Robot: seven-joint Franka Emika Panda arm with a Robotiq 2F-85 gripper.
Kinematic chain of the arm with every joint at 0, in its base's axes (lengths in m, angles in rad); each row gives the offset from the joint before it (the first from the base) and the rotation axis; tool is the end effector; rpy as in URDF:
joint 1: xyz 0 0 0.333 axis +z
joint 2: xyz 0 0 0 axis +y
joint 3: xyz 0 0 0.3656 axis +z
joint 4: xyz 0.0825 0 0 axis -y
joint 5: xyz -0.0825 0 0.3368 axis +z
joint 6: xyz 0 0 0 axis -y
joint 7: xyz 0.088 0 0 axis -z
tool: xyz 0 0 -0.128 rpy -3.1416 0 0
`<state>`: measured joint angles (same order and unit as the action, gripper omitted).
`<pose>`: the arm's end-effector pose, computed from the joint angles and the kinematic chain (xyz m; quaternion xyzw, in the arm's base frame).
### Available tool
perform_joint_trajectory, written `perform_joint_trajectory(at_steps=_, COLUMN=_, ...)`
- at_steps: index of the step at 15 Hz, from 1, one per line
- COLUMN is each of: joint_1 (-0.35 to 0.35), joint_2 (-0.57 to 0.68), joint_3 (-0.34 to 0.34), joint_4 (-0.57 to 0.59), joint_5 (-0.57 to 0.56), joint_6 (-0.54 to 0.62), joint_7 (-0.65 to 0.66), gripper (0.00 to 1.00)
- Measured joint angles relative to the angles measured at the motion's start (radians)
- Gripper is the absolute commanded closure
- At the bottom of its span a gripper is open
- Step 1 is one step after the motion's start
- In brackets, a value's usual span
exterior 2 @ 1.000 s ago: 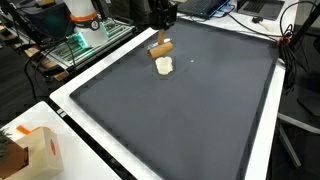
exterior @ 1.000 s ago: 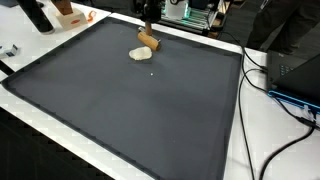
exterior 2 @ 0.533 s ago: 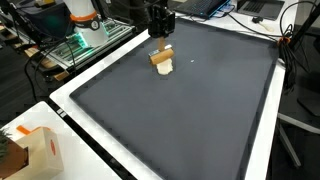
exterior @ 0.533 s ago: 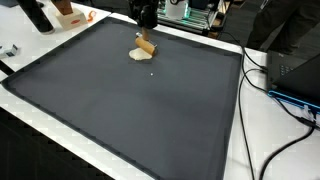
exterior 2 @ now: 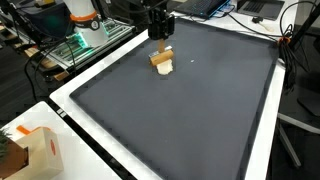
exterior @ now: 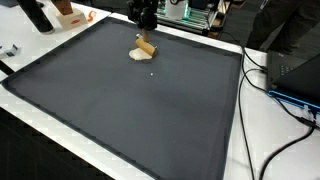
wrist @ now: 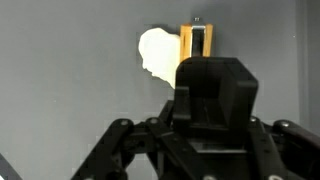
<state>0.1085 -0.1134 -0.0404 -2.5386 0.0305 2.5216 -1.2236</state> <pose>0.4229 0.0288 0.3868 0.8047 0.5916 0.0467 0.0164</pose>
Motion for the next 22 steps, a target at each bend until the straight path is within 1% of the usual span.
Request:
perform_joint_trajectory(at_steps=6, joint_1=-0.002, joint_2=0.005, joint_3=0.0, joint_4=0.009, joint_5=0.035, joint_6=-0.032, joint_7=-0.073, gripper=0.76)
perform_joint_trajectory(at_steps=11, joint_1=-0.004, joint_2=0.017, joint_3=0.003, joint_4=0.025, joint_5=0.038, joint_6=-0.055, joint_7=-0.08, gripper=0.76)
perform_joint_trajectory(at_steps=13, joint_1=-0.007, joint_2=0.019, joint_3=0.005, joint_4=0.025, joint_5=0.037, joint_6=-0.044, joint_7=-0.061, gripper=0.76)
perform_joint_trajectory(at_steps=17, joint_1=-0.015, joint_2=0.025, joint_3=0.014, joint_4=0.026, joint_5=0.012, joint_6=-0.005, joint_7=0.017, gripper=0.76)
perform_joint_trajectory(at_steps=22, joint_1=-0.021, joint_2=0.035, joint_3=0.026, joint_4=0.026, joint_5=-0.061, joint_6=0.045, joint_7=0.132, gripper=0.76)
